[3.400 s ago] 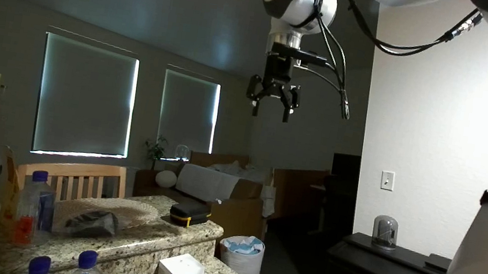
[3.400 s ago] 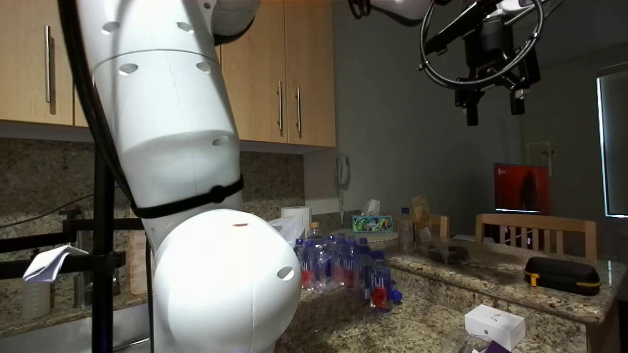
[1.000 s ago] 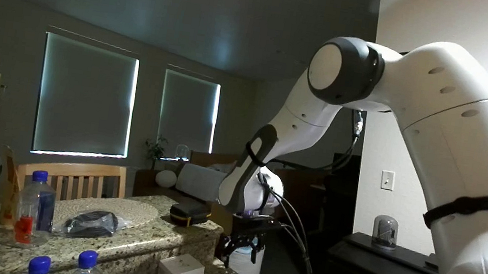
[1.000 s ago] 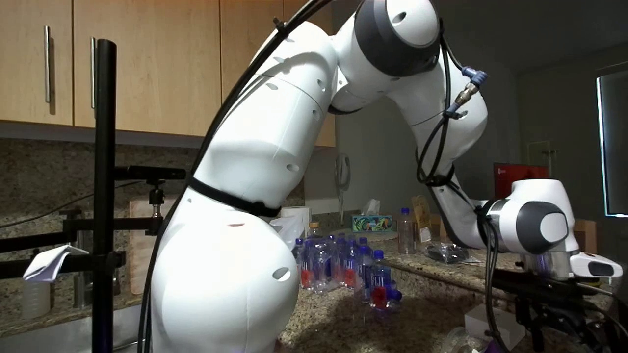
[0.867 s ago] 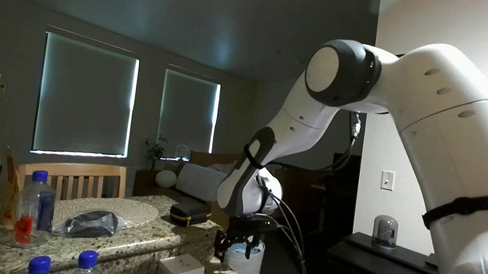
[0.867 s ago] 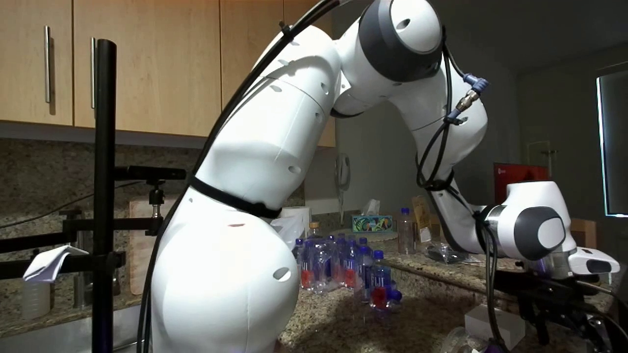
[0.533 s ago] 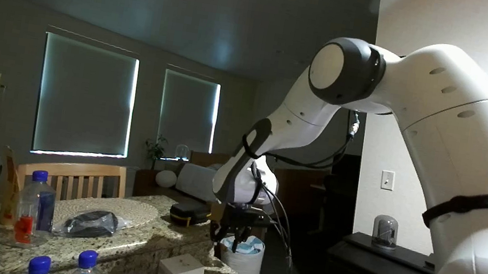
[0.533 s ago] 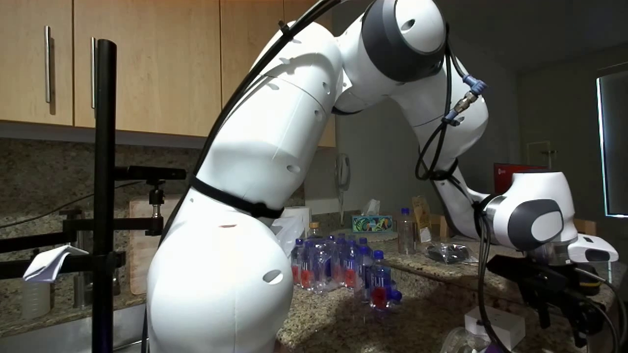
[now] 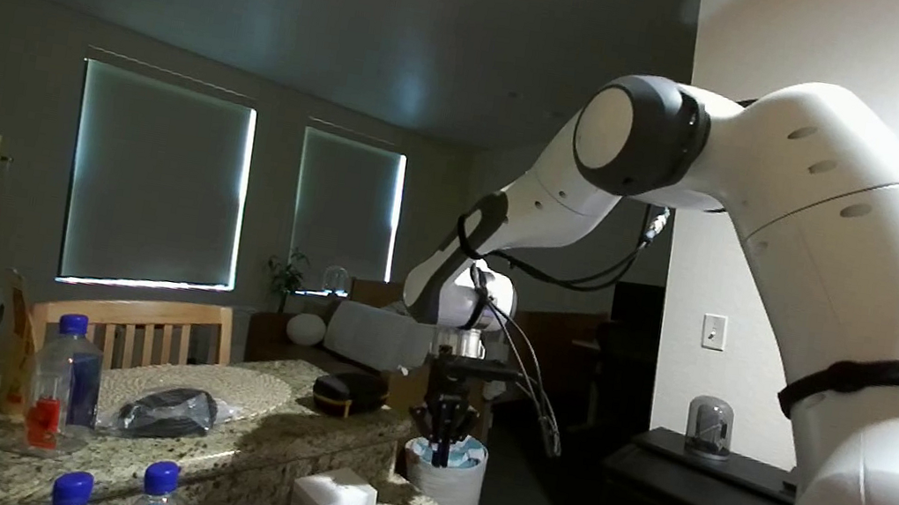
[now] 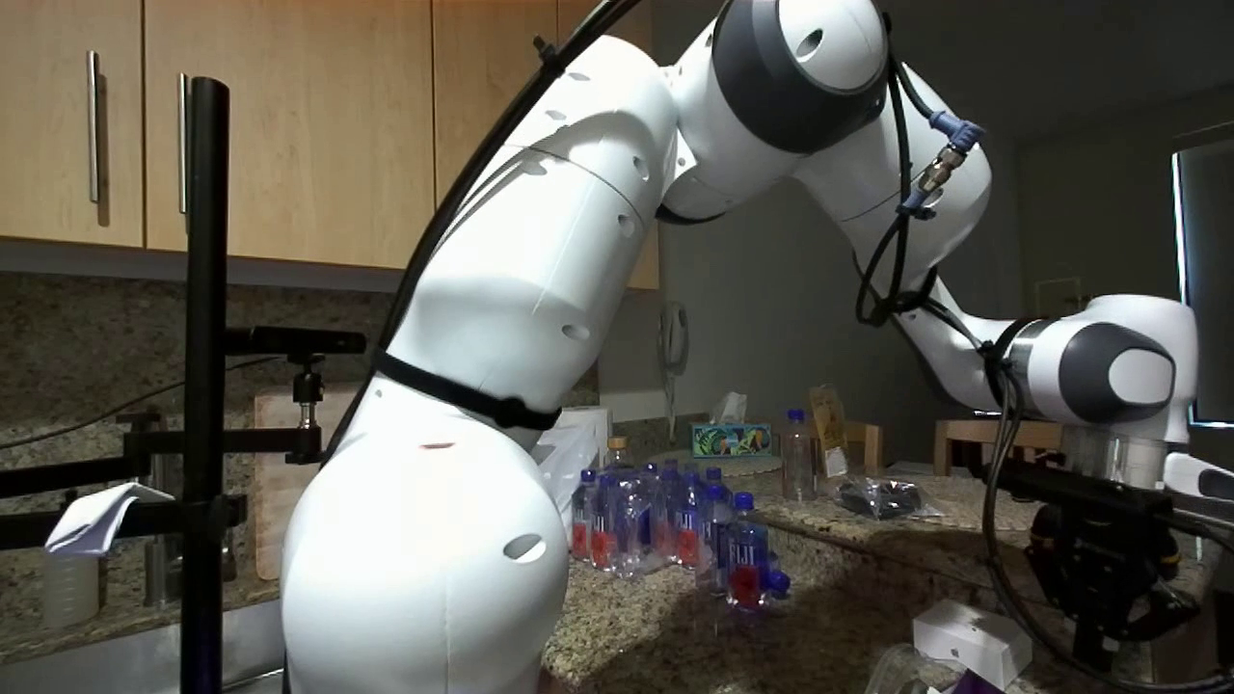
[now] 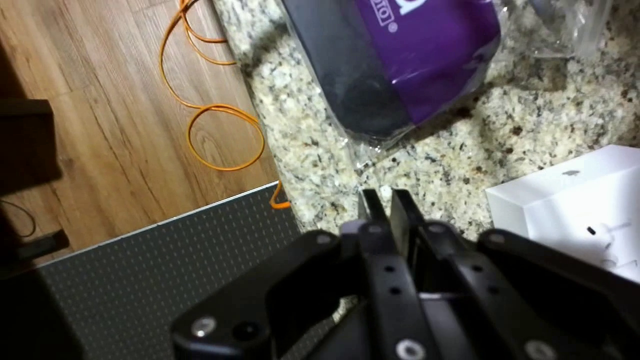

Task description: Push the white box to the left, then pick the plastic bag and put it on the bottom counter

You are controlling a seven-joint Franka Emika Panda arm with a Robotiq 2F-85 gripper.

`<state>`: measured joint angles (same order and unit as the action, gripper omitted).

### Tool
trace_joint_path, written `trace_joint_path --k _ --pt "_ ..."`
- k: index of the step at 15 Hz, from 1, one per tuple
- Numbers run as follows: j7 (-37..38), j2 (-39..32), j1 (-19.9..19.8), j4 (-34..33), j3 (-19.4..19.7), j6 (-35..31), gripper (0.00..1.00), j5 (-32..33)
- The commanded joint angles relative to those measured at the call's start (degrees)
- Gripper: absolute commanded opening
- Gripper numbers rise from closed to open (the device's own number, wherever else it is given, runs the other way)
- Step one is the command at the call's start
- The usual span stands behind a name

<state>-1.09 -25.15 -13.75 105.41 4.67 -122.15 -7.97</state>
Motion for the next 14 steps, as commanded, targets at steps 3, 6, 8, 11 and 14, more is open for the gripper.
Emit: trace_joint_path --k 3,6,8,11,14 --pt "-3.07 0.97 0.27 -0.68 1.55 -1.17 0.06 1.24" --pt "-1.32 -0.04 0.51 -1.74 1.64 -0.01 0.07 0.35" --pt "-1.33 -0.04 0.51 -1.74 1.66 -0.03 0.07 0.35" --pt "-0.73 -1.28 1.37 -1.72 1.56 -2.39 0.06 1.04" --pt "-2.94 -3.80 2.27 -1.63 0.54 -5.99 0.07 1.35"
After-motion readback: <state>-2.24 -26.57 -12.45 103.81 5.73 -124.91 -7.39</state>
